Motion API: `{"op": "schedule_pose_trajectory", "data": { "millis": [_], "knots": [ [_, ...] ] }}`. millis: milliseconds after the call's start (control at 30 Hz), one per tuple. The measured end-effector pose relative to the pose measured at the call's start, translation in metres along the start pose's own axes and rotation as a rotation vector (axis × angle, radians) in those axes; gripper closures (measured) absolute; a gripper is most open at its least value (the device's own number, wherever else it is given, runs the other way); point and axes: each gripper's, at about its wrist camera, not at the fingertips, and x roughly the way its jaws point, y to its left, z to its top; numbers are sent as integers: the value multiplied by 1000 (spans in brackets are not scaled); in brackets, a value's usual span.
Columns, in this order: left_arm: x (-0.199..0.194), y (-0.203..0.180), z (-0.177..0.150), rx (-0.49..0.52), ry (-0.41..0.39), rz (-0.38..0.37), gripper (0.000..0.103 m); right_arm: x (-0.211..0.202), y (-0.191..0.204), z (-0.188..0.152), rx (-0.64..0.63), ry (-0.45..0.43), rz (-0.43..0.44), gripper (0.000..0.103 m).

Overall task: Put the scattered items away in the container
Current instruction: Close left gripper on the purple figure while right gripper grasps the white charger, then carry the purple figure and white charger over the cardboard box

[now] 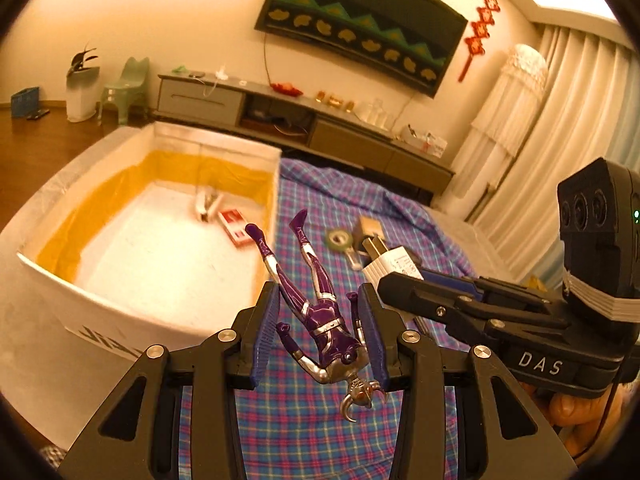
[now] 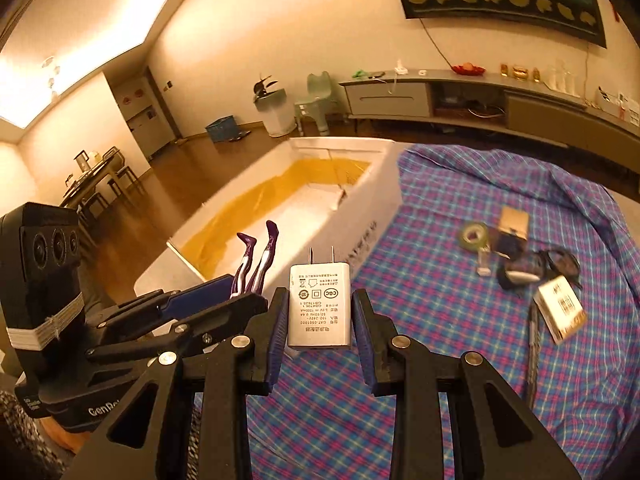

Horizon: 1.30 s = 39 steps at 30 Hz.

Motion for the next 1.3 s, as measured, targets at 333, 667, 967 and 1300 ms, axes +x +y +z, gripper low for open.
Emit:
{"op": "schedule_pose_trajectory", "data": {
  "millis": [333,667,967,1300],
  "knots": [
    [-10,50,39,-39,-38,65,61,28,39,37,-78,-1,43,70],
    [13,102,72,-77,35,120,61,80,58,64,-163,63,24,70],
    [58,126,98,-68,134,160,61,138,54,85,-213,155,-30,70],
    [114,143,109,-59,244,213,61,192,39,91,-241,266,-90,70]
  ]
}}
